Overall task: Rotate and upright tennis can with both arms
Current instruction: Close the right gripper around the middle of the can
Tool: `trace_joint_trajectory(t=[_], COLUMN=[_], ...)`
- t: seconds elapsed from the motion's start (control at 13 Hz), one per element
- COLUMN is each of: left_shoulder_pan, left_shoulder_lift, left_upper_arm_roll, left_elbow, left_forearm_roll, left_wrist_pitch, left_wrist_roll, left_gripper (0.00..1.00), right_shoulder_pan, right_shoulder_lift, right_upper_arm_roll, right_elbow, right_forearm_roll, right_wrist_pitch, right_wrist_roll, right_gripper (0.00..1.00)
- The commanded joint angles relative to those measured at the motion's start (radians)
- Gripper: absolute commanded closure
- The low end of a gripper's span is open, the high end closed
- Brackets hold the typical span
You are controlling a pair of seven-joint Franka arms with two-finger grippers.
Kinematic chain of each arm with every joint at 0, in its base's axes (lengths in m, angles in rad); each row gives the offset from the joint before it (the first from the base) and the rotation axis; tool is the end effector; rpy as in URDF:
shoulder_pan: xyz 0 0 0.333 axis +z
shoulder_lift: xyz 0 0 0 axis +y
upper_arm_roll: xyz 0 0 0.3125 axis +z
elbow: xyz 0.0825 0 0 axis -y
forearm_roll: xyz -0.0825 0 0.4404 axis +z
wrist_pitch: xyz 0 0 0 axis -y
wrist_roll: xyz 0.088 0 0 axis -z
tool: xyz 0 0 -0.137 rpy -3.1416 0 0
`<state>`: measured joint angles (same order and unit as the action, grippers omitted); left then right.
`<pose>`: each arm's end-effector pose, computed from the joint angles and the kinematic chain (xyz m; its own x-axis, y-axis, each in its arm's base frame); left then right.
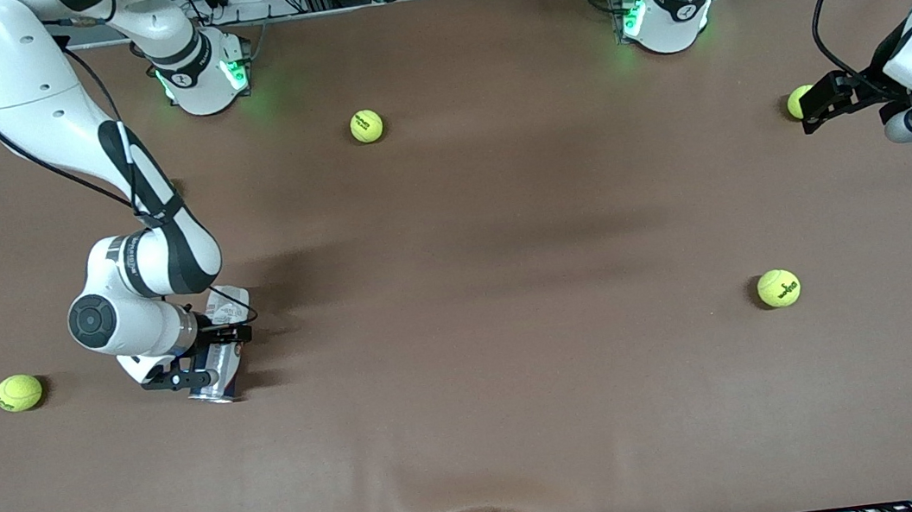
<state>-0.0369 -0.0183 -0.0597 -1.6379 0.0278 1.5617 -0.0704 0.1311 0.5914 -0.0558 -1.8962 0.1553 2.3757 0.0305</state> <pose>0.5981 -0.0544 0.5660 0.9981 -0.0258 -0.0557 -0.0276 -0.9991 -0.0328 0.6466 0.0526 0.1018 0.9915 -0.0615 -0.1146 -0.0687 -0.9958 -0.0599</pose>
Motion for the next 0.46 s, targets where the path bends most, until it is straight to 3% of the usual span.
trace_joint_trajectory(t=[0.0,0.38], left_shoulder_pan=[-0.011,-0.009], left_shoulder_lift=[0.009,0.009], left_upper_arm_roll=[0.006,0.006], left_elbow=[0.015,0.018], left_forearm_roll=[0.02,0.018], left_wrist_pitch=[0.005,0.006], left_wrist_roll=[0.014,0.014], left_gripper=[0.0,0.0], right_shoulder_pan=[0.005,0.007], right_shoulder_lift=[-0.01,-0.094], right_upper_arm_roll=[-0.001,-0.001], right_elbow=[0.012,0.037], right_forearm_roll=[0.013,0.012], right_wrist_pitch=[-0.01,-0.088], right_wrist_roll=[-0.001,-0.014], right_gripper=[0.32,0.29])
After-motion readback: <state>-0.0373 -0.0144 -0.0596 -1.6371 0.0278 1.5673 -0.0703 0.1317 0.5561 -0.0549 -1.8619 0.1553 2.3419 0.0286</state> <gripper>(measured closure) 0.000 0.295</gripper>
